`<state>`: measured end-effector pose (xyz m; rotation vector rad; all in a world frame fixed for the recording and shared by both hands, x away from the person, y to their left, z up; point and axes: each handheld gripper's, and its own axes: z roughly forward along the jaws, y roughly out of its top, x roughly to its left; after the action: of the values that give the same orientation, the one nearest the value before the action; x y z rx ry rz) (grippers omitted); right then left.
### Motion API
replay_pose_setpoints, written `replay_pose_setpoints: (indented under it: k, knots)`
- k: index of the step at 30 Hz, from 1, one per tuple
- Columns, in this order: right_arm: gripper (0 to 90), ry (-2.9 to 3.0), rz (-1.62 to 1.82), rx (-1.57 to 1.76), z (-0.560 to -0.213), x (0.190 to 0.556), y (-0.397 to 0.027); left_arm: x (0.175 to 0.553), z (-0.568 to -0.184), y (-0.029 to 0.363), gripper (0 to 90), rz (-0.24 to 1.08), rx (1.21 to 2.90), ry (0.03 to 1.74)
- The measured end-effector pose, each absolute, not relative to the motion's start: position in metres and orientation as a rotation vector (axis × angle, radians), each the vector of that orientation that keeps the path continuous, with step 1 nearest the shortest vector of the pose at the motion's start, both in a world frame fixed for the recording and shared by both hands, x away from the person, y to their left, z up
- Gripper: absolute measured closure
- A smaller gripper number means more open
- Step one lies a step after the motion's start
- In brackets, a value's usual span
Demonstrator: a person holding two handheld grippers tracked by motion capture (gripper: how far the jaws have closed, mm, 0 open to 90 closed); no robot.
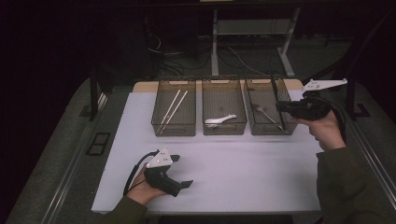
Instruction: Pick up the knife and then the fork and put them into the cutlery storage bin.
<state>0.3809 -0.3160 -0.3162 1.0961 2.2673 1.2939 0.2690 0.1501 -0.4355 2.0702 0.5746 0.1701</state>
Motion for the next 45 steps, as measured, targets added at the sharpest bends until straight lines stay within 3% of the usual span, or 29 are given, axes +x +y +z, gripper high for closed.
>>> replay_pose_setpoints:
  k: [10, 21, 45]
  knots:
    - [80.2, 2.183, 1.22, 1.166, -0.307, 0.413, -0.321, 0.269, -0.435, 0.15, 0.0, 0.166, 2.071, 0.573]
    - [80.2, 2.165, 1.117, 1.335, -0.34, 0.447, -0.328, 0.269, -0.436, 0.149, 0.0, 0.161, 2.071, 0.566]
    - [79.9, 2.276, 0.843, 1.478, -0.388, 0.461, -0.332, 0.268, -0.435, 0.148, 0.0, 0.154, 2.066, 0.565]
